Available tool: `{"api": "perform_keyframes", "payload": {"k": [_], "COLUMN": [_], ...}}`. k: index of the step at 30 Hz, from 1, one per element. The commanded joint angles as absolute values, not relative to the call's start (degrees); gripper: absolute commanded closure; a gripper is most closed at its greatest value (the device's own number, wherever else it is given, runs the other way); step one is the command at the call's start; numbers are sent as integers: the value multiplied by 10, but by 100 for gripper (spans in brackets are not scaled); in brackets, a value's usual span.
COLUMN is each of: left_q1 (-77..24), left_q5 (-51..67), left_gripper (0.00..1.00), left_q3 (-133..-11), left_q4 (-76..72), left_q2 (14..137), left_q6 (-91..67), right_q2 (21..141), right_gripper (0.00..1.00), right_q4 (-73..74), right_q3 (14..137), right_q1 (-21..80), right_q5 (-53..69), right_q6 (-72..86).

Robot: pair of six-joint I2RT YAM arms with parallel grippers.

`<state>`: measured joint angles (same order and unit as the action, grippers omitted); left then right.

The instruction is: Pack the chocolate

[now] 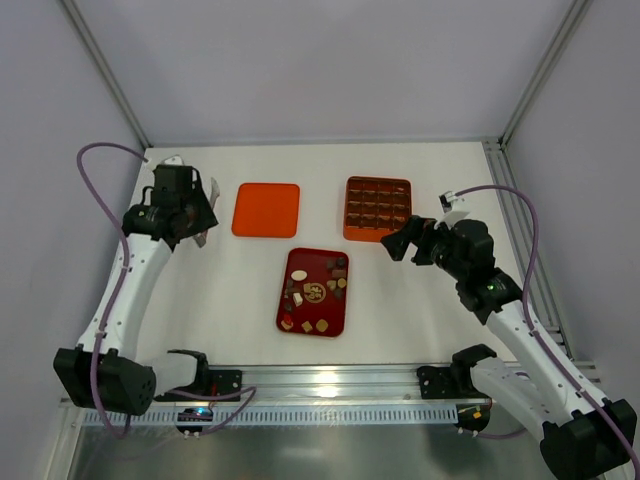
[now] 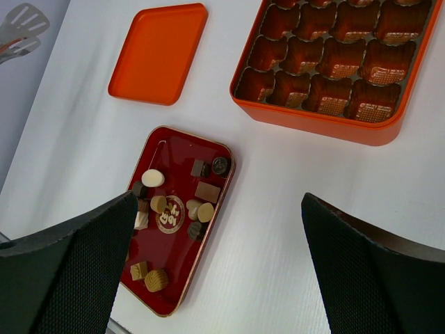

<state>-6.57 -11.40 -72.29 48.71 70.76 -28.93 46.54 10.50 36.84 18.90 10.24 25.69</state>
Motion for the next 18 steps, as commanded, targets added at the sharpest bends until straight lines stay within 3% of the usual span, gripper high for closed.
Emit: {"api": "perform_keyframes", "payload": {"k": [1, 18], "left_q1": [-108, -398], "left_q5": [-122, -97], "left_gripper": [54, 59], "left_q3": [-718, -672], "left_q4": [534, 630], "left_q2": [658, 560], "left_q6": [-279, -348], "right_q2": [467, 478], "right_gripper": [0, 0], "right_q4": [83, 98], "right_q3": [374, 382], "right_q1": [187, 188], "right_q5": [103, 84], "right_q6": [258, 258]}}
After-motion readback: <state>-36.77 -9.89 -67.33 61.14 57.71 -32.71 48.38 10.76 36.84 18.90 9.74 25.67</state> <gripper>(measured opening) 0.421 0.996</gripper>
